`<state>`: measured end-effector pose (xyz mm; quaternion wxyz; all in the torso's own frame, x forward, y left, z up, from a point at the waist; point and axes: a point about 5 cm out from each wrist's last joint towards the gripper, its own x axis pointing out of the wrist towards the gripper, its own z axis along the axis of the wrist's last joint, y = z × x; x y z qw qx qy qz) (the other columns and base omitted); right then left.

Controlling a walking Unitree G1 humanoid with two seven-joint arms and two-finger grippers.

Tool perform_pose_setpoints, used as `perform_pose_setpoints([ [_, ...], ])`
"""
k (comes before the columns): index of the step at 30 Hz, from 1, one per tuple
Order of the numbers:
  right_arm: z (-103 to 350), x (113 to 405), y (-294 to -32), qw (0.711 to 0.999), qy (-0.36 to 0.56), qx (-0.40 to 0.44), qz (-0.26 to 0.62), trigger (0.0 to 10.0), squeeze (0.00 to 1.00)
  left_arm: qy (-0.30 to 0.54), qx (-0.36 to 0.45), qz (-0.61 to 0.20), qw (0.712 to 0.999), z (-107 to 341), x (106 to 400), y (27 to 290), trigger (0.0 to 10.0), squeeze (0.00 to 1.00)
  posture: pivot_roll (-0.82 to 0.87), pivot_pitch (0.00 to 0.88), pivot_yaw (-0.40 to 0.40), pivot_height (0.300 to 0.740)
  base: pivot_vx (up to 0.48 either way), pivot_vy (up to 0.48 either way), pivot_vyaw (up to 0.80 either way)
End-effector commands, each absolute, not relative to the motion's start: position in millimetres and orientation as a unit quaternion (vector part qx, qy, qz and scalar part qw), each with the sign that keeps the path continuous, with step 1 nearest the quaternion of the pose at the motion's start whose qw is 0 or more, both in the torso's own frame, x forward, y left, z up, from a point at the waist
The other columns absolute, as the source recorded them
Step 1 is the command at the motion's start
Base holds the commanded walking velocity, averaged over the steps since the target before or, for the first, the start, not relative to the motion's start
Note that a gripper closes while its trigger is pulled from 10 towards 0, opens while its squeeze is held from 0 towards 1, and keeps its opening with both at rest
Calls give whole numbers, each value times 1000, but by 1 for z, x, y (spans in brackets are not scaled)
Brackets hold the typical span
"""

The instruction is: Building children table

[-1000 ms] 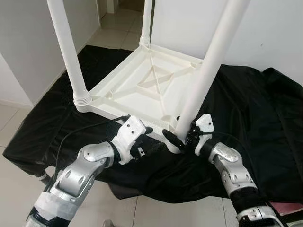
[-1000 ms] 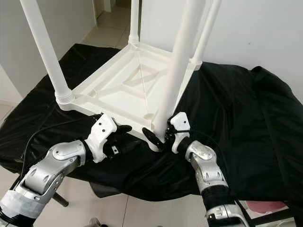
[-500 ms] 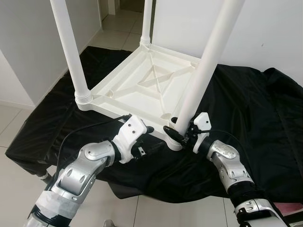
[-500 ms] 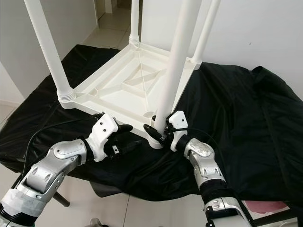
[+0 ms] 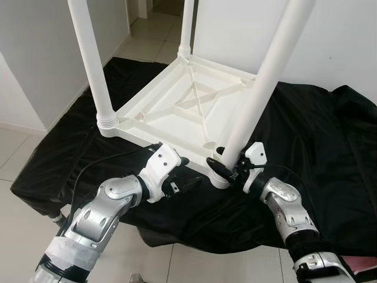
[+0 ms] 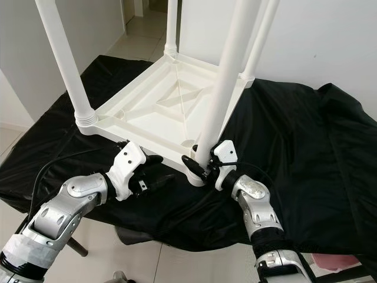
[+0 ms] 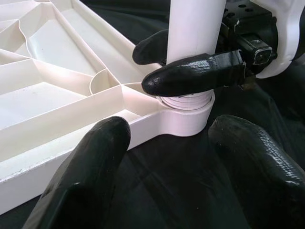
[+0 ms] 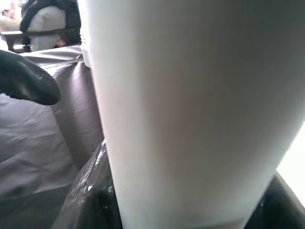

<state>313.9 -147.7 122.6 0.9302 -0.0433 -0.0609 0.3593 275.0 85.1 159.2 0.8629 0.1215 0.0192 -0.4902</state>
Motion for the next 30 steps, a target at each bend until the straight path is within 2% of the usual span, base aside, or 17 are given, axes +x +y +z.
perform_pose_setpoints([
  [1, 115, 311, -155, 942, -45, -40, 330, 10000, 0, 24, 126, -496, 859, 158, 275, 84, 10000, 0, 19, 31, -51, 740, 0, 0, 0],
  [14, 106, 308, -164, 976, -21, -63, 206, 10000, 0, 24, 121, -484, 867, 155, 277, 87, 10000, 0, 30, 34, -69, 740, 0, 0, 0],
  [18, 104, 296, -158, 994, -26, -17, 107, 10000, 0, 12, 114, -465, 878, 157, 281, 87, 10000, 0, 35, 23, -87, 740, 0, 0, 0],
  [22, 104, 293, -157, 997, -29, -12, 71, 10000, 0, 10, 112, -464, 879, 158, 281, 86, 10000, 0, 36, 18, -89, 740, 0, 0, 0],
  [27, 103, 283, -153, 999, -25, -9, -38, 10000, 0, 6, 117, -462, 879, 157, 283, 85, 10000, 0, 34, 7, -96, 740, 0, 0, 0],
  [30, 101, 283, -153, 998, -23, -8, -54, 10000, 0, 4, 117, -460, 880, 157, 284, 85, 10000, 0, 31, 3, -99, 740, 0, 0, 0],
])
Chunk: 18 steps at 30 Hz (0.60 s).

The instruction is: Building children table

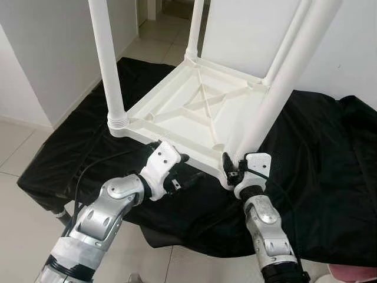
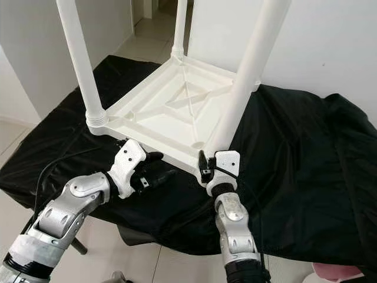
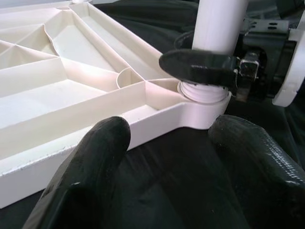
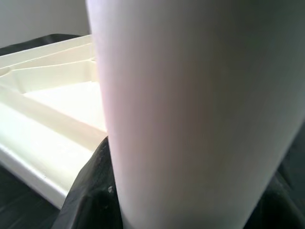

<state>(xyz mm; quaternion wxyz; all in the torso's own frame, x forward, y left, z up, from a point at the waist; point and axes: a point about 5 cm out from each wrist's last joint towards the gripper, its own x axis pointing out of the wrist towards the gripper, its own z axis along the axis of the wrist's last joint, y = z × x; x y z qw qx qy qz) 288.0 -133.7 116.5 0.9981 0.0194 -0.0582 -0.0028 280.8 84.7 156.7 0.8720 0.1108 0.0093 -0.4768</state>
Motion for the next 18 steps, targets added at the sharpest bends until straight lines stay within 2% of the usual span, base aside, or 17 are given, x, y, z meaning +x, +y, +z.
perform_pose_setpoints([
  [1, 101, 282, -152, 997, -18, -8, -68, 10000, 0, 3, 117, -459, 881, 158, 285, 84, 10000, 0, 31, 3, -99, 740, 0, 0, 0],
  [6, 104, 274, -144, 997, -18, -3, -73, 10000, 0, 1, 114, -461, 880, 157, 284, 83, 10000, 0, 17, 11, -94, 740, 0, 0, 0],
  [13, 108, 267, -144, 996, -27, -12, -82, 10000, 0, 1, 117, -463, 879, 155, 283, 82, 10000, 0, 6, 14, -88, 740, 0, 0, 0],
  [16, 110, 262, -139, 998, -38, -10, -48, 10000, 0, 0, 118, -464, 878, 155, 284, 80, 10000, 0, 4, 15, -87, 740, 0, 0, 0],
  [17, 110, 261, -138, 998, -41, -4, -40, 10000, 988, -1, 119, -464, 878, 155, 284, 80, 10000, 0, 4, 15, -88, 740, 0, 0, 0],
  [18, 111, 260, -137, 999, -43, 4, -28, 10000, 1000, -1, 119, -464, 878, 155, 284, 80, 10000, 0, 4, 15, -88, 740, 0, 0, 0],
])
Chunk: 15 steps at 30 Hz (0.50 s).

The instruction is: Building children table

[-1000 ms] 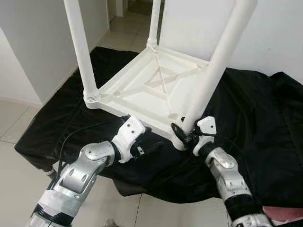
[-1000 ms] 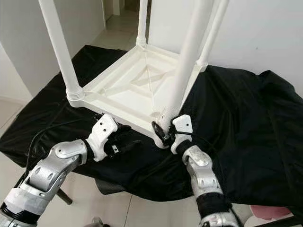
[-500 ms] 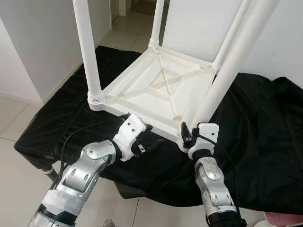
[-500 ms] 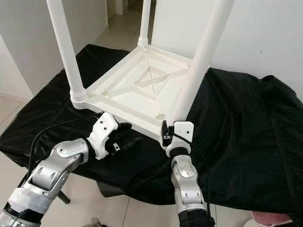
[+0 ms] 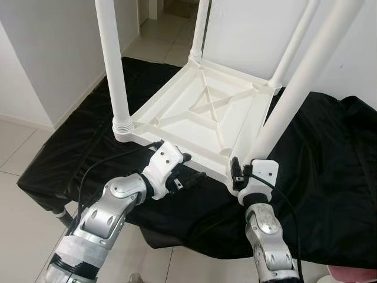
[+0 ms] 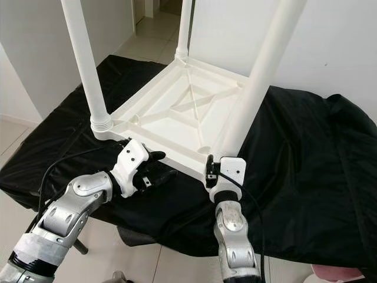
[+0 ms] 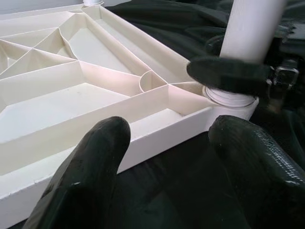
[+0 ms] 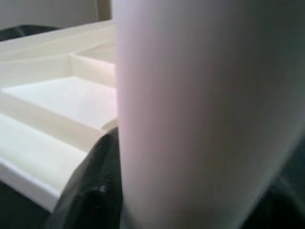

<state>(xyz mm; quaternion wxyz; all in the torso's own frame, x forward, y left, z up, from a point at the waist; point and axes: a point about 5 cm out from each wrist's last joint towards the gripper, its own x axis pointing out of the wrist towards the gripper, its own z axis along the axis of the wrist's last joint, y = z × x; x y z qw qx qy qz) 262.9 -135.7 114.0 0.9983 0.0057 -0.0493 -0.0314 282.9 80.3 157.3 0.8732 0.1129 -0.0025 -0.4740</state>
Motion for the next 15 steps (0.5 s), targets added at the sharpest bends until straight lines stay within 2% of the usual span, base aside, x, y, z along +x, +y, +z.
perform_pose_setpoints([
  [1, 111, 260, -137, 999, -43, 4, -28, 10000, 1000, -1, 119, -464, 878, 155, 284, 80, 10000, 0, 4, 15, -88, 740, 0, 0, 0],
  [2, 115, 259, -135, 998, -55, 18, -2, 10000, 1000, -2, 118, -464, 878, 155, 284, 79, 10000, 0, 3, 13, -92, 740, 0, 0, 0],
  [12, 125, 255, -144, 995, -85, 20, 46, 10000, 1000, -2, 117, -462, 879, 154, 282, 79, 10000, 0, 7, 16, -99, 740, 0, 0, 0],
  [13, 124, 256, -148, 995, -83, 18, 57, 10000, 780, -1, 116, -462, 879, 153, 281, 80, 10000, 0, 10, 20, -99, 740, 0, 0, 0],
  [14, 124, 257, -151, 994, -81, 18, 71, 10000, 318, 0, 116, -463, 879, 153, 279, 80, 10000, 0, 10, 20, -99, 740, 0, 0, 0],
  [15, 125, 258, -153, 993, -82, 16, 83, 10000, 0, 0, 116, -465, 878, 152, 278, 80, 10000, 0, 12, 23, -100, 740, 0, 0, 0],
])
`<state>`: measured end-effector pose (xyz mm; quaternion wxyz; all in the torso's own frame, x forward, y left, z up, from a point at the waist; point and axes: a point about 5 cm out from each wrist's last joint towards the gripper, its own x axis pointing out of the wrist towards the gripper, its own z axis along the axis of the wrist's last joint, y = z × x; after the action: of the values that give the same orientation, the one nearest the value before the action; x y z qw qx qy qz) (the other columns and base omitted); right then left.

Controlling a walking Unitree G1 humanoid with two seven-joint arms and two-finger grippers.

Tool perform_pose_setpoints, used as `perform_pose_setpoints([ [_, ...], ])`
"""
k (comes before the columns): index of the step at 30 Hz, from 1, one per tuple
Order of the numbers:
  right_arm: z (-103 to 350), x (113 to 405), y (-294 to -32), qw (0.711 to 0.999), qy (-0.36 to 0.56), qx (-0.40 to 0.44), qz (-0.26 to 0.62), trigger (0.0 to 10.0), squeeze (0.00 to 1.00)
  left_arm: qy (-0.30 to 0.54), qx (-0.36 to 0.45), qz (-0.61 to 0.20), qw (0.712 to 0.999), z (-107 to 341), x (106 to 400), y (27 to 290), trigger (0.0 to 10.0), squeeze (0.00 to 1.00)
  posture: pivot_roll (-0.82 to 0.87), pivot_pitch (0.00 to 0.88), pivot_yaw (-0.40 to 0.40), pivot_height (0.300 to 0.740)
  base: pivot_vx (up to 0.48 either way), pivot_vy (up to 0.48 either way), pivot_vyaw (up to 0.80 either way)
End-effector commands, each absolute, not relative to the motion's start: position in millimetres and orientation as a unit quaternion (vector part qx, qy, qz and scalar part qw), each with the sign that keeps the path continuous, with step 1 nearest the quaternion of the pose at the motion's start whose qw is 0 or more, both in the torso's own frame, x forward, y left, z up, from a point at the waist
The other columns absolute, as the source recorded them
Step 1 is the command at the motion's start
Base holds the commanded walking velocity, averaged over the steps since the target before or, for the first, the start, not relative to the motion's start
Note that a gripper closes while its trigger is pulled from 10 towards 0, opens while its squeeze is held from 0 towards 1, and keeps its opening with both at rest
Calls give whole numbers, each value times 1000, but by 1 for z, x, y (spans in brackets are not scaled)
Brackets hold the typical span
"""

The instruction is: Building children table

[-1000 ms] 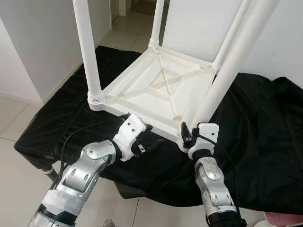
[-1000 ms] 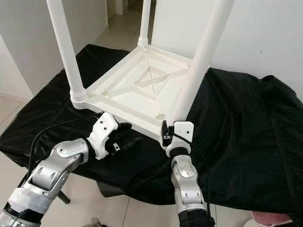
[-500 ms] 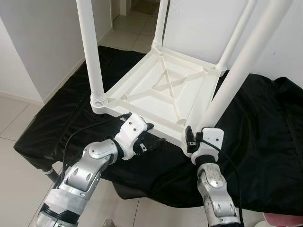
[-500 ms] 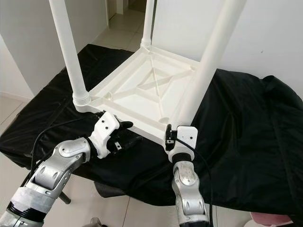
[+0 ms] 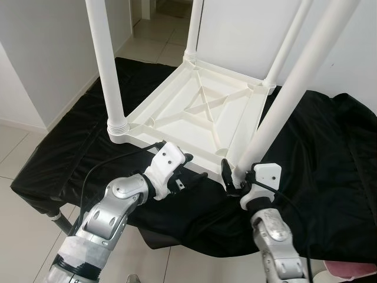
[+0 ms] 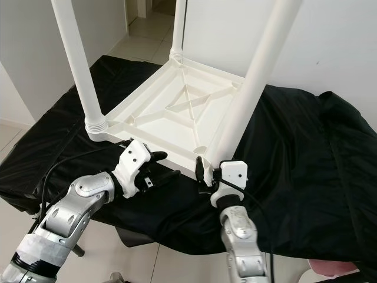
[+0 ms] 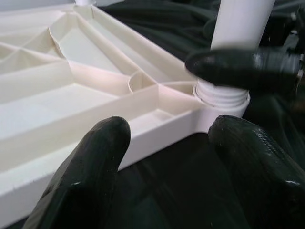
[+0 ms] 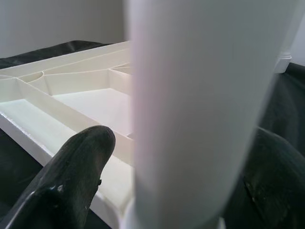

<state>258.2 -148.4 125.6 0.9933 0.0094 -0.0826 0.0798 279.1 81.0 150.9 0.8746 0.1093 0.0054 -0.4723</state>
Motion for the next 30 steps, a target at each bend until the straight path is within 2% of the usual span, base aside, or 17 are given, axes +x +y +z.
perform_pose_setpoints([
  [1, 125, 260, -154, 992, -81, 16, 93, 10000, 0, 0, 116, -466, 877, 152, 277, 80, 10000, 0, 13, 23, -99, 740, 0, 0, 0],
  [6, 125, 264, -158, 989, -79, 16, 121, 10000, 0, -6, 122, -468, 875, 153, 276, 79, 10000, 0, 20, 23, -99, 740, 0, 0, 0],
  [7, 123, 265, -153, 980, -74, 5, 183, 10000, 0, -8, 128, -471, 873, 154, 275, 78, 10000, 0, 21, 24, -101, 740, 0, 0, 0],
  [14, 122, 270, -152, 961, -60, -5, 270, 10000, 0, -1, 134, -498, 857, 153, 266, 71, 10000, 0, 27, 26, -93, 740, 0, 0, 0],
  [19, 123, 278, -158, 954, -54, -21, 295, 10000, 0, -3, 136, -498, 857, 153, 265, 68, 10000, 0, 27, 22, -88, 740, 0, 0, 0],
  [21, 126, 292, -169, 947, -49, -46, 314, 10000, 0, -4, 138, -507, 851, 151, 261, 61, 10000, 0, 30, 13, -86, 740, 0, 0, 0],
  [27, 124, 297, -173, 939, -36, -54, 338, 10000, 0, 0, 137, -522, 842, 148, 255, 55, 10000, 0, 35, 8, -86, 740, 0, 0, 0],
  [28, 123, 298, -174, 938, -32, -53, 341, 8314, 0, 1, 137, -522, 842, 148, 254, 54, 10000, 0, 36, 5, -85, 740, 0, 0, 0],
  [30, 120, 298, -174, 938, -27, -52, 343, 8314, 0, 3, 137, -522, 842, 146, 254, 54, 10000, 0, 38, 0, -87, 740, 0, 0, 0],
])
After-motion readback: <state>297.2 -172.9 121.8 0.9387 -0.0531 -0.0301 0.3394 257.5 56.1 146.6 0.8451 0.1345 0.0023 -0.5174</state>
